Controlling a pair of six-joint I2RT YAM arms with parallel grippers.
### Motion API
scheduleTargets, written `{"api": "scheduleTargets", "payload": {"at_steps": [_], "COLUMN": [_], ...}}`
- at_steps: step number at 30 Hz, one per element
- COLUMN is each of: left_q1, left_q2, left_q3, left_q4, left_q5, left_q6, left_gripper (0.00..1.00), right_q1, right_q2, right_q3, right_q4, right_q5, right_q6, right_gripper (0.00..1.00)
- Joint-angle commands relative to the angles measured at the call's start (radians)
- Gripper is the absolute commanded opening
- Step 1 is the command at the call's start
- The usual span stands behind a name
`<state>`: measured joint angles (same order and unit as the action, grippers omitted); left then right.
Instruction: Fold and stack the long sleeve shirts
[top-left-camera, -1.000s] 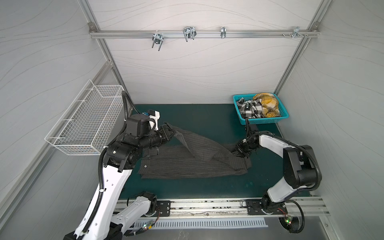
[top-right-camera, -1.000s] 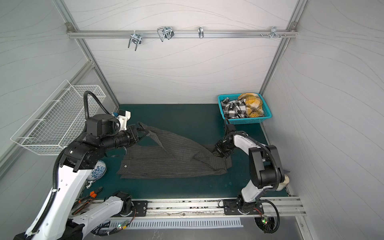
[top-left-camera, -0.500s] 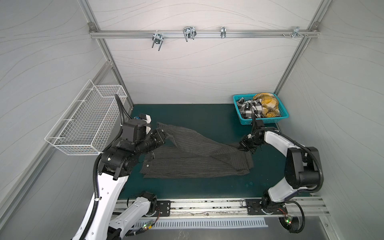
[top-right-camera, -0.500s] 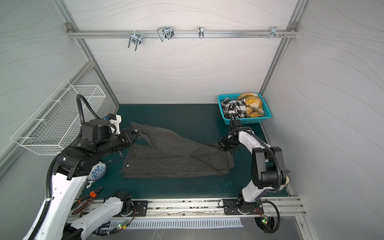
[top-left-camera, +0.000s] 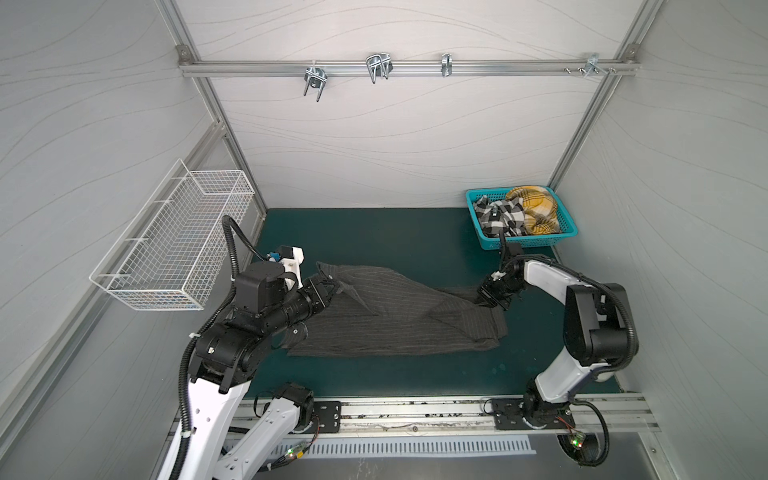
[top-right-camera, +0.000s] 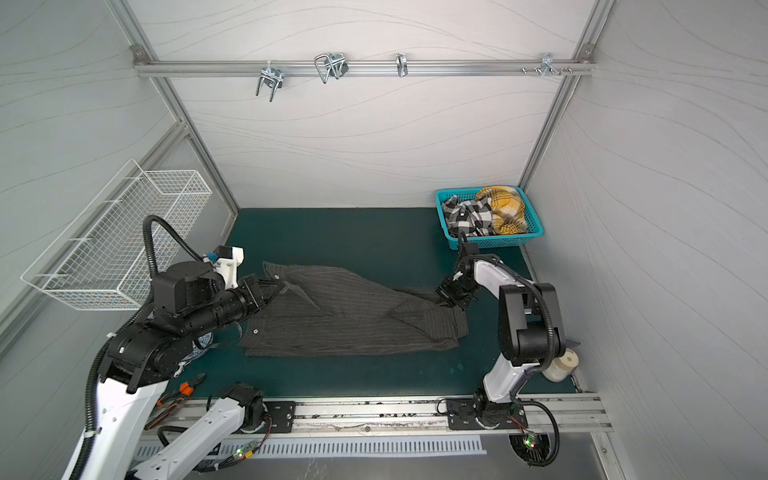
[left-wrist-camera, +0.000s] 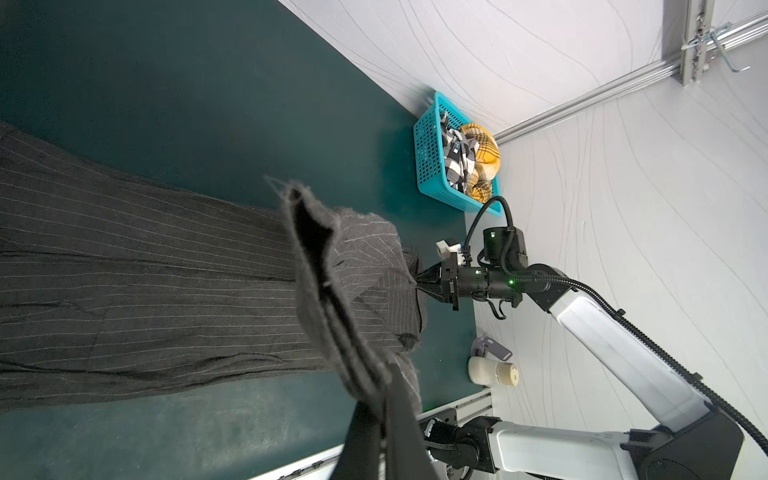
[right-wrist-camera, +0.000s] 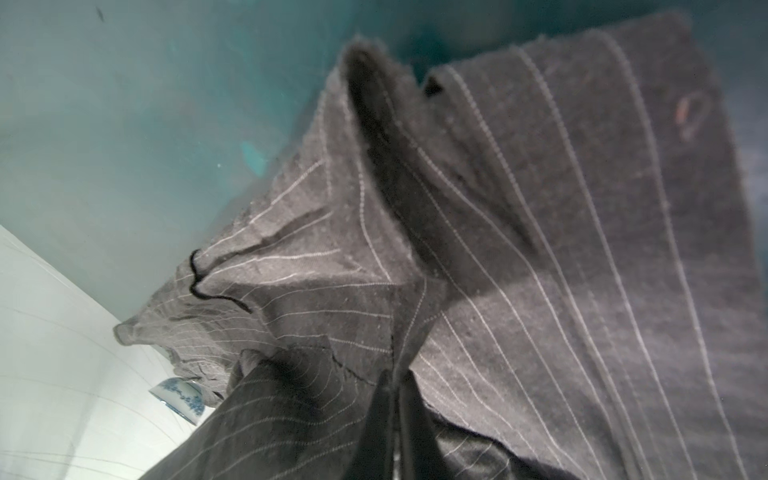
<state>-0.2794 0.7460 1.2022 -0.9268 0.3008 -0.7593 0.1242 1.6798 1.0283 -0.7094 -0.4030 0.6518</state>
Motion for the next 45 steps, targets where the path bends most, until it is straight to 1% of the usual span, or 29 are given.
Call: {"api": "scheduleTargets", "payload": {"at_steps": [1,2,3,5,8,10,12,14,18,21,24,26,29,31,33,34,36,38,39,42,45], "left_q1": [0.003,0.003,0.003,0.004,0.003,0.003,0.003,0.003,0.003,0.003,0.003,0.005,0.004,0.004,0.003,0.003,0.003,0.004,0.004,0.003,0.003], "left_q2": [-0.017,-0.033,-0.049,-0.065,-0.059,-0.057,-0.059,-0.057,-0.063,-0.067,-0.068,-0.067,-0.067,-0.069,-0.074,-0.076,-0.082,-0.087,-0.093,-0.114,-0.153], "left_q3": [-0.049,-0.07,-0.084,-0.086,-0.056,-0.053,-0.061,-0.061,-0.061,-0.061,-0.068,-0.078,-0.086,-0.087,-0.085,-0.087,-0.089,-0.091,-0.093,-0.113,-0.139], "left_q4": [0.072,0.1,0.122,0.14,0.137,0.154,0.179,0.178,0.172,0.172,0.184,0.193,0.198,0.193,0.174,0.166,0.141,0.098,0.079,0.044,0.07], "left_q5": [0.052,0.067,0.075,0.086,0.101,0.126,0.143,0.153,0.168,0.167,0.168,0.17,0.173,0.171,0.155,0.149,0.125,0.07,0.04,-0.022,-0.012], "left_q6": [-0.023,-0.03,-0.035,-0.033,-0.02,-0.024,-0.029,-0.026,-0.011,-0.007,-0.012,-0.02,-0.023,-0.017,-0.003,0.004,0.026,0.055,0.066,0.074,0.045], "left_gripper": [0.0,0.0,0.0,0.0,0.0,0.0,0.0,0.0,0.0,0.0,0.0,0.0,0.0,0.0,0.0,0.0,0.0,0.0,0.0,0.0,0.0], "right_q1": [0.011,0.015,0.016,0.018,0.051,0.091,0.11,0.113,0.113,0.115,0.132,0.149,0.172,0.183,0.184,0.182,0.178,0.174,0.166,0.137,0.089], "right_q2": [-0.065,-0.103,-0.142,-0.221,-0.338,-0.379,-0.382,-0.362,-0.308,-0.273,-0.239,-0.233,-0.24,-0.221,-0.194,-0.188,-0.194,-0.215,-0.235,-0.312,-0.384], "right_q3": [-0.029,-0.049,-0.074,-0.126,-0.216,-0.239,-0.242,-0.222,-0.167,-0.163,-0.165,-0.172,-0.202,-0.188,-0.165,-0.157,-0.147,-0.146,-0.151,-0.195,-0.229], "right_q4": [-0.007,-0.011,-0.013,-0.01,0.046,0.084,0.127,0.152,0.168,0.189,0.182,0.178,0.223,0.221,0.21,0.204,0.186,0.158,0.143,0.118,0.081], "right_q5": [0.003,0.021,0.027,0.028,-0.02,-0.027,-0.039,-0.032,-0.002,0.006,0.01,0.016,0.015,0.029,0.03,0.033,0.042,0.052,0.054,0.048,0.024], "right_q6": [0.002,0.014,0.028,0.073,0.19,0.267,0.338,0.379,0.436,0.484,0.502,0.518,0.566,0.567,0.555,0.551,0.54,0.516,0.502,0.473,0.42], "right_gripper": [0.45,0.5,0.58,0.64,0.75,0.77,0.75,0.72,0.67,0.64,0.59,0.58,0.59,0.52,0.4,0.33,0.14,0.02,0.0,0.0,0.0]}}
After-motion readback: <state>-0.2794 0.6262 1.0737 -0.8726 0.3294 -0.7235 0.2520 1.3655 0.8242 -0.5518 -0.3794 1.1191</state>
